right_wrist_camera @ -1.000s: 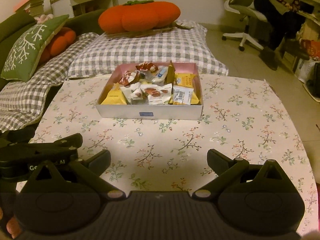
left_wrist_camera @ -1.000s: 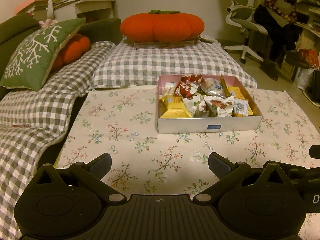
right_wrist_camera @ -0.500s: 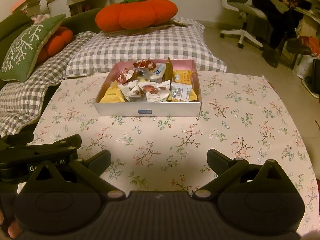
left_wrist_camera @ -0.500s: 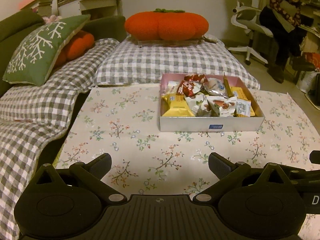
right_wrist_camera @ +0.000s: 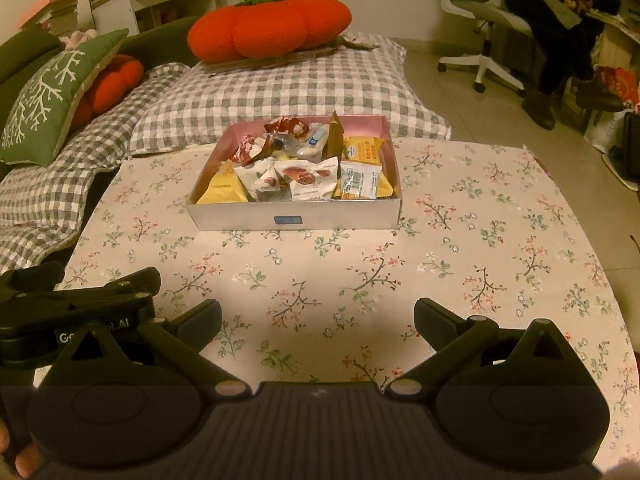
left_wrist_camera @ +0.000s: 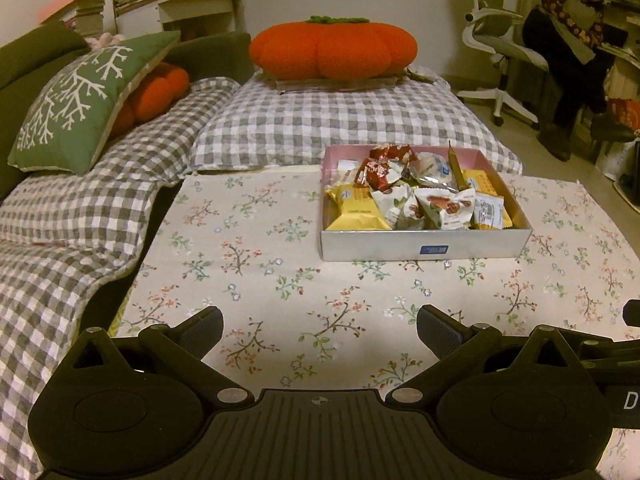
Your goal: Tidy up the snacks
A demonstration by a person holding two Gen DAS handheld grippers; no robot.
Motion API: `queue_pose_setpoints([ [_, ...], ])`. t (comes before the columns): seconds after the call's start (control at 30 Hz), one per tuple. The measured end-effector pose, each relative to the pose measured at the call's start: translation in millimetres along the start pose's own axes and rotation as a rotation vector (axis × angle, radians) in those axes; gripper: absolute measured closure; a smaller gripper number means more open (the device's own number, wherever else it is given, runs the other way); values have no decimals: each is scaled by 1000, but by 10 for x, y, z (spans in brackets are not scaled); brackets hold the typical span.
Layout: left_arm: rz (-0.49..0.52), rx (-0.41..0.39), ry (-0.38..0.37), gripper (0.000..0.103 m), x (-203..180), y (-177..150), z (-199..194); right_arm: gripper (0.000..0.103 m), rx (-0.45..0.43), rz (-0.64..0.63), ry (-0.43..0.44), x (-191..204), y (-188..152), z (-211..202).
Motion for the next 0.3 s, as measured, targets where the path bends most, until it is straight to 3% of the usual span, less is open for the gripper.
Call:
queue_pose_setpoints([
  [0.3,4,7,6,0,-14,-24,10,1,6,-2,-5,-14,-9,8],
])
Point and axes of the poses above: each gripper's, at about its wrist camera, not at the fingertips, and z roughly the way its jaws point, x to its left, y to its top, the point moved 10 cm from there along z, roughly the way its jaws point, and after that the axes turned 9 degrees about y, right-handed, at the moved point
